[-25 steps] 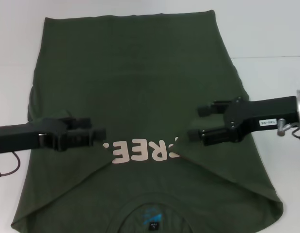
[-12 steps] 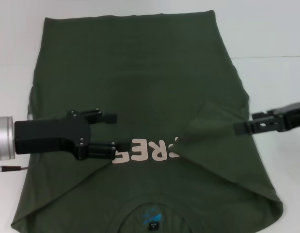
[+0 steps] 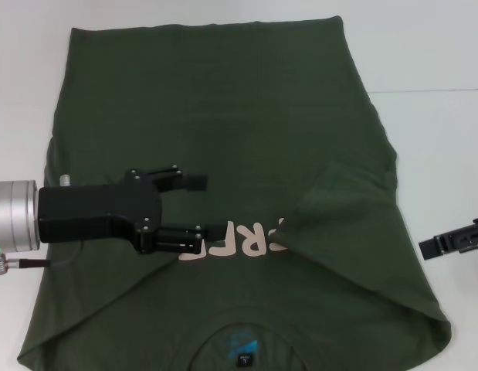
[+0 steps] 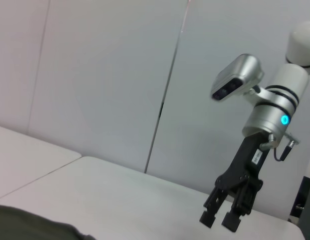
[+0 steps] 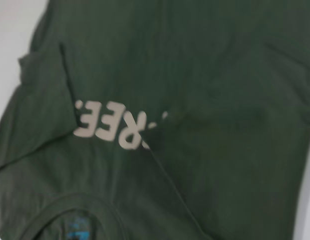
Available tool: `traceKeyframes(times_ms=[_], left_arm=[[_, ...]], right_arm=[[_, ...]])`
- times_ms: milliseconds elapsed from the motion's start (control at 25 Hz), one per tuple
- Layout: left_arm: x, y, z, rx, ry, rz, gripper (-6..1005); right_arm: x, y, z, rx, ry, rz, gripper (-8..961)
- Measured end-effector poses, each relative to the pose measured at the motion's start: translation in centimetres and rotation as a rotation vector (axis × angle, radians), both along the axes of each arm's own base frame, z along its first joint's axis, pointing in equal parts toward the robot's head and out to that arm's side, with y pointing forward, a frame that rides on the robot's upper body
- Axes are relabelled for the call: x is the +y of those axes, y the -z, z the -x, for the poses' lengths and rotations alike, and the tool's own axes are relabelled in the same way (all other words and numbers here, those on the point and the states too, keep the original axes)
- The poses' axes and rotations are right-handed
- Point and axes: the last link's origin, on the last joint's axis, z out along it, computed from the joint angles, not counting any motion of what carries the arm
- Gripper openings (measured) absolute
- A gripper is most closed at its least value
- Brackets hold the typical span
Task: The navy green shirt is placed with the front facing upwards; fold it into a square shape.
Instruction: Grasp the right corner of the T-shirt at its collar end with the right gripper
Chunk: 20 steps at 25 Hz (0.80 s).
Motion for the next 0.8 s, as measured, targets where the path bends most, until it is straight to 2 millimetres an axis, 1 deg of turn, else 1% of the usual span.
traceKeyframes(times_ms=[320, 560, 800], left_arm=[[0.0, 0.1, -0.3, -0.003, 0.015, 0.005, 937], [0.1, 0.1, -0.5, -0.004, 0.019, 0.001, 937], [0.2, 0.1, -0.9, -0.018, 0.036, -0.002, 937]], right_arm=[[-0.2, 0.3, -1.5, -0.034, 0.146, 0.06, 915], [-0.5, 1.4, -2.5, -0.056, 0.205, 0.12, 915], [-0.4, 2.5, -2.9, -0.067, 0.238, 0.176, 914]])
